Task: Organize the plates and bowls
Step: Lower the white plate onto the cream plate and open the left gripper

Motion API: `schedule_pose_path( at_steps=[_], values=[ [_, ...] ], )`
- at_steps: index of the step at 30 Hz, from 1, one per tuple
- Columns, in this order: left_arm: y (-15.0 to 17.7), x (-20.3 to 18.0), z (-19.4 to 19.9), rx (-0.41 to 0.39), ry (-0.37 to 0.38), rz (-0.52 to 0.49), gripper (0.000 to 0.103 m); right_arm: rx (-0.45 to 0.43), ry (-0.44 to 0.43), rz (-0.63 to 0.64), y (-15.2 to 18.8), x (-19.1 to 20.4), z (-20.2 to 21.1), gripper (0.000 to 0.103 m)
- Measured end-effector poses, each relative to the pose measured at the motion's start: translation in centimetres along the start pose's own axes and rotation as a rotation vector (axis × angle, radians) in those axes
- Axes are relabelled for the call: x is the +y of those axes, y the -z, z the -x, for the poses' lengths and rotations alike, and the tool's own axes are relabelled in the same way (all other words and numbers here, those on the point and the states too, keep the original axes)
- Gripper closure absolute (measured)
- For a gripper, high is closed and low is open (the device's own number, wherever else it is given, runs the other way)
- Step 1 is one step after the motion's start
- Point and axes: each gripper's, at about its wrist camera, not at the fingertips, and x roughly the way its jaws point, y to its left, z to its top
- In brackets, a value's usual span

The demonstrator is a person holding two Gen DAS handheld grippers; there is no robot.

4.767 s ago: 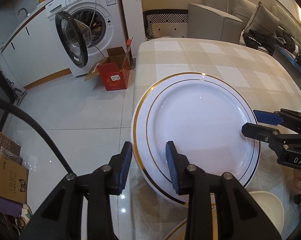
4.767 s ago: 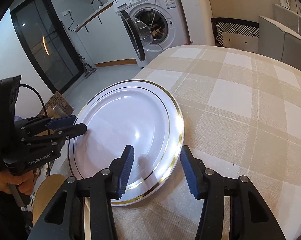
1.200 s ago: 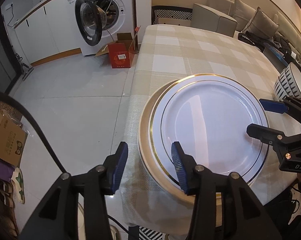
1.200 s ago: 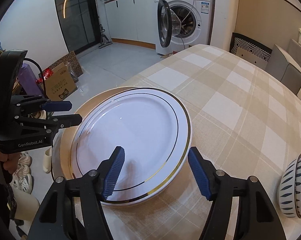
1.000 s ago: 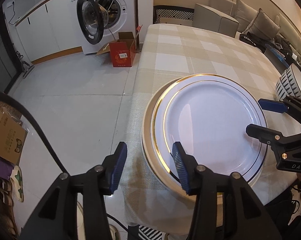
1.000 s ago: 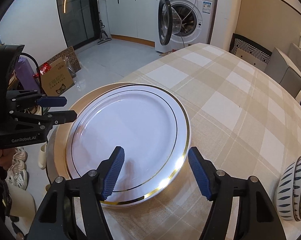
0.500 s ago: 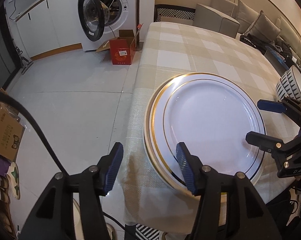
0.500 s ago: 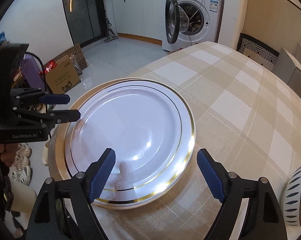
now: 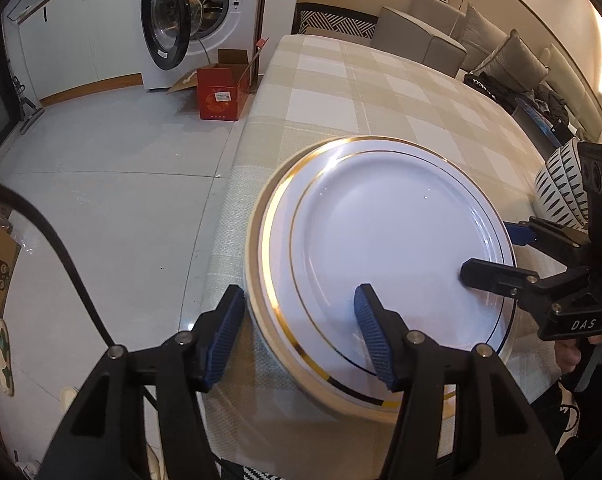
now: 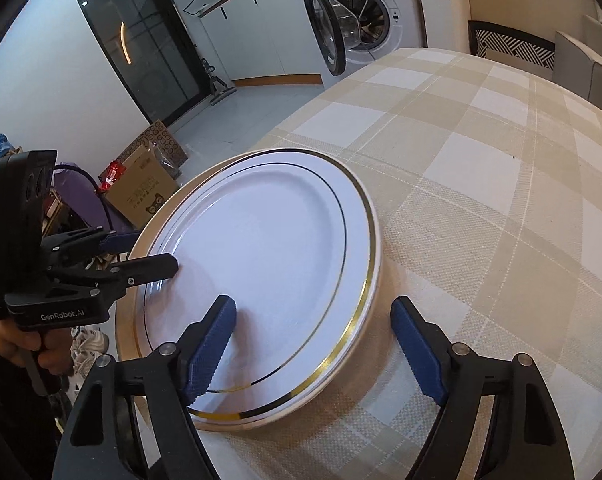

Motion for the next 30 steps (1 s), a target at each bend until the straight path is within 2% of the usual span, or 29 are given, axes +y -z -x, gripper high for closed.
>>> schedule_pose_path(
  at_steps=[2, 8, 13, 21, 30],
  values=[
    [-0.1, -0.1, 0.0, 0.000, -0.001, -0.003, 0.045, -0.002, -0.015, 0.014, 0.0, 0.4, -0.2, 0.029],
    [0.0, -0.7, 0.0, -0.013, -0.024, -0.028, 0.046, -0.014, -0.007, 0.021, 0.3, 0.9, -0.1, 0.031],
    [-0.5, -2.2, -0.2, -0.021, -0.023, -0.057, 0.046, -0.028, 0.033, 0.007, 0.8, 0.3, 0.8, 0.031],
    [-2.0, -6.5, -1.6, -0.008, 0.028, -0.134, 0.046, -0.064, 0.101, -0.070, 2.2, -3.2, 4.3, 0.031],
    [-3.6, -12.1, -3.7, 0.015, 0.099, -0.227, 0.046, -0.062, 0.190, -0.163, 4.9, -7.6, 7.4, 0.031]
  ],
)
